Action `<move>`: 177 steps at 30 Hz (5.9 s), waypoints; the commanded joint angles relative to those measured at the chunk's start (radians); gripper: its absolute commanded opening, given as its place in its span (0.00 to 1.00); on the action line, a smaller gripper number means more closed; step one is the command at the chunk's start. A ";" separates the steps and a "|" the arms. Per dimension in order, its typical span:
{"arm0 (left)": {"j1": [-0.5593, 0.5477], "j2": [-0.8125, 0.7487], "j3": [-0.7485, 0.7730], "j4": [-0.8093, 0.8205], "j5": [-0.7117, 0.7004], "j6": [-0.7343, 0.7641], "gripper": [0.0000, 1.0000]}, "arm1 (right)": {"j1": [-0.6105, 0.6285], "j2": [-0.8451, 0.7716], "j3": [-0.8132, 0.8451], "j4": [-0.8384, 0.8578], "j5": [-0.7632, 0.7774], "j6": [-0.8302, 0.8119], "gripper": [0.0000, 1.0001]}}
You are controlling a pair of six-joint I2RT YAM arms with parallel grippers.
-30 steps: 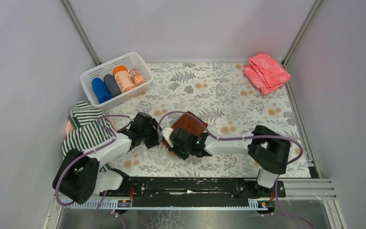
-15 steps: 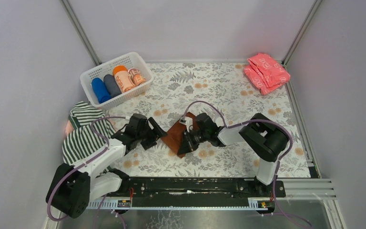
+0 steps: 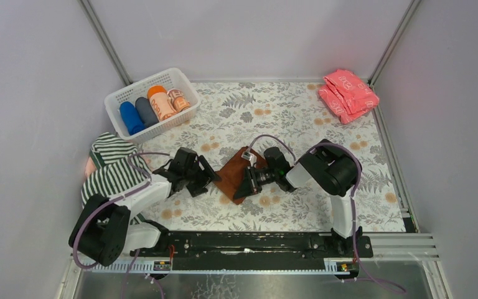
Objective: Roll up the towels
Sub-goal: Roll the towel at the center of the board.
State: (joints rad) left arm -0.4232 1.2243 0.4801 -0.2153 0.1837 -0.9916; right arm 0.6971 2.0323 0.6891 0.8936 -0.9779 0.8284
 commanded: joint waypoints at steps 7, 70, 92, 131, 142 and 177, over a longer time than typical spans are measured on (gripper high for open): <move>0.006 0.145 0.045 0.093 -0.027 0.032 0.62 | -0.021 -0.109 0.027 -0.239 0.091 -0.144 0.27; 0.012 -0.155 0.045 -0.129 -0.107 0.027 0.80 | 0.172 -0.304 0.206 -0.781 0.342 -0.599 0.25; -0.032 0.025 0.090 0.054 -0.072 -0.017 0.80 | 0.014 -0.036 0.248 -0.605 0.031 -0.414 0.25; -0.032 0.207 0.058 0.046 -0.100 0.049 0.51 | 0.600 -0.261 0.443 -1.091 1.463 -0.803 0.74; -0.032 0.211 0.072 0.034 -0.109 0.057 0.51 | 0.613 -0.148 0.420 -1.127 1.524 -0.750 0.58; -0.033 -0.098 0.059 -0.084 -0.115 0.013 0.78 | 0.049 -0.066 0.185 -0.566 0.035 -0.376 0.14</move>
State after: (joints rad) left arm -0.4503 1.0958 0.5644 -0.3511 0.0357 -0.9607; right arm 0.7662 1.8786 0.8848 0.3267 -0.8146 0.3805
